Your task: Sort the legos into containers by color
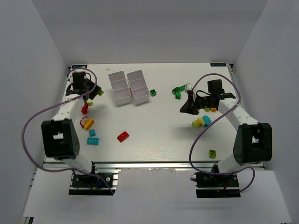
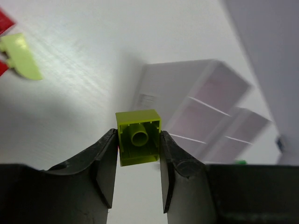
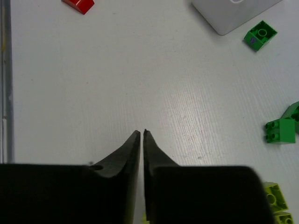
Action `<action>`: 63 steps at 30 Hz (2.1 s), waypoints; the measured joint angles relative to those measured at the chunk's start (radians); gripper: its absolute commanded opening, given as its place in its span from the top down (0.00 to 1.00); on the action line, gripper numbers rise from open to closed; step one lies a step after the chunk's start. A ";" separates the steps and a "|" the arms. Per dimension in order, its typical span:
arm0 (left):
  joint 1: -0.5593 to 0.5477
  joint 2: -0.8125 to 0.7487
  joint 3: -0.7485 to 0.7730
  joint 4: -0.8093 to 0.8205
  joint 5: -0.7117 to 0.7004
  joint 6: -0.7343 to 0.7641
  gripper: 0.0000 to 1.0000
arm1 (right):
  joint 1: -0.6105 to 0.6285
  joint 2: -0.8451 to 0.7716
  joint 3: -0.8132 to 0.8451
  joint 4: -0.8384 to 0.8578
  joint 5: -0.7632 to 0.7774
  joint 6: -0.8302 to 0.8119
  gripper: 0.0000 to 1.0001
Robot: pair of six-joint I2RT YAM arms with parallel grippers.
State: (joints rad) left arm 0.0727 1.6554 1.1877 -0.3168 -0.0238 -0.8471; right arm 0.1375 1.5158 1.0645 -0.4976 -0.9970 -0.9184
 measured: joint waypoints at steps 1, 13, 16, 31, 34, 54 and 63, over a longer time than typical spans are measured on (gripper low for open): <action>-0.004 -0.055 -0.014 0.021 0.024 0.004 1.00 | 0.000 0.000 0.000 0.001 -0.001 0.008 1.00; -0.117 -0.134 -0.175 0.254 0.139 -0.251 1.00 | 0.000 -0.008 -0.034 0.065 0.000 0.131 1.00; -0.175 -0.075 -0.141 0.259 0.121 -0.299 1.00 | 0.000 -0.018 -0.043 0.076 0.000 0.142 1.00; -0.227 0.026 -0.040 0.289 -0.087 -0.513 1.00 | 0.000 -0.055 -0.081 0.105 0.004 0.167 1.00; -0.230 0.057 -0.037 0.298 -0.103 -0.532 1.00 | 0.000 -0.058 -0.081 0.105 0.005 0.167 1.00; -0.240 0.114 0.005 0.322 -0.142 -0.568 0.62 | 0.000 -0.070 -0.100 0.104 0.007 0.159 1.00; -0.240 0.129 0.005 0.318 -0.149 -0.567 0.48 | -0.001 -0.074 -0.100 0.103 0.007 0.155 1.00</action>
State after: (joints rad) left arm -0.1677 1.7847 1.1931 0.0010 -0.1730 -1.4143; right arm 0.1368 1.4414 0.9642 -0.3943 -0.9897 -0.7631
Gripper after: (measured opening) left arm 0.514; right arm 0.009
